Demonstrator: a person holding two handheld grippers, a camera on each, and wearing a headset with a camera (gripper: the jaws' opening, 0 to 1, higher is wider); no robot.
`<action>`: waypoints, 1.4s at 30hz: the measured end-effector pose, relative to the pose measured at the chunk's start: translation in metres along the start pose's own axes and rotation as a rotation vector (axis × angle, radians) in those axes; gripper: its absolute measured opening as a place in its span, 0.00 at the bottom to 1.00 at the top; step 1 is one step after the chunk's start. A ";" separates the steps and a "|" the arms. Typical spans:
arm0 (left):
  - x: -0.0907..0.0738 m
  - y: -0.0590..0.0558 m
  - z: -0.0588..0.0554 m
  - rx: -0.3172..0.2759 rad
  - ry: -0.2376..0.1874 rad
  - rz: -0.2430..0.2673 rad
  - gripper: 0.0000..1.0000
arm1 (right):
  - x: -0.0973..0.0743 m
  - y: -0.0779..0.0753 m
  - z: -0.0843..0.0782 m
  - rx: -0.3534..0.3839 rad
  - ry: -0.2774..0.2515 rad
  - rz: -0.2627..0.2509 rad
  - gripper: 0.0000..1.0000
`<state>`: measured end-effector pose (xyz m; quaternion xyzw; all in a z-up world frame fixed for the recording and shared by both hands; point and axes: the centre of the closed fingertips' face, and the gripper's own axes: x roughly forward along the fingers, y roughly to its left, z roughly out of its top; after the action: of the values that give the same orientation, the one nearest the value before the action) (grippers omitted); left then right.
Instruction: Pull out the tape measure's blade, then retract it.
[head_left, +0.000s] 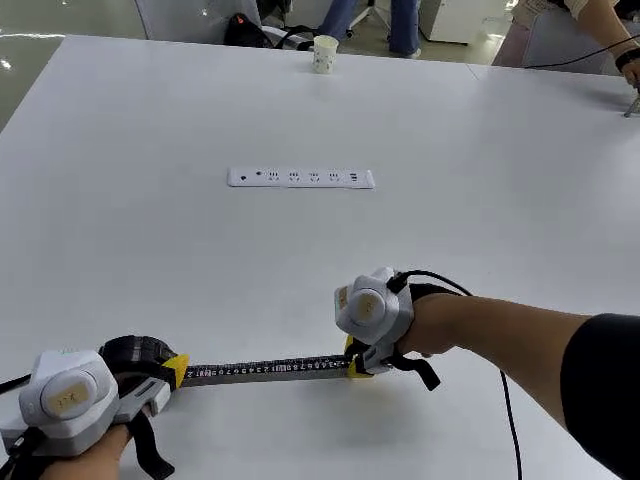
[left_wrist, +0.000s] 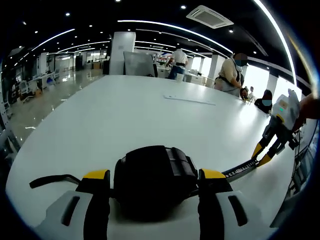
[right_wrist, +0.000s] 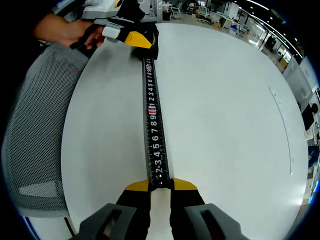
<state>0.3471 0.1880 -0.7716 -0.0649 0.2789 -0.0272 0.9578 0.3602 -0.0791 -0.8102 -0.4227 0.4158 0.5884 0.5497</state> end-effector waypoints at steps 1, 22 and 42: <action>0.000 0.000 -0.001 -0.002 0.005 0.000 0.67 | 0.000 0.000 0.000 0.000 -0.001 0.000 0.10; -0.004 -0.003 -0.002 0.031 0.090 -0.033 0.59 | 0.000 -0.001 0.002 0.029 0.002 0.010 0.10; 0.000 -0.001 -0.005 0.028 0.118 -0.050 0.59 | 0.002 -0.001 0.005 0.050 0.000 0.007 0.11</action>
<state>0.3446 0.1861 -0.7758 -0.0565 0.3327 -0.0586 0.9395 0.3611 -0.0736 -0.8105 -0.4073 0.4318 0.5800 0.5579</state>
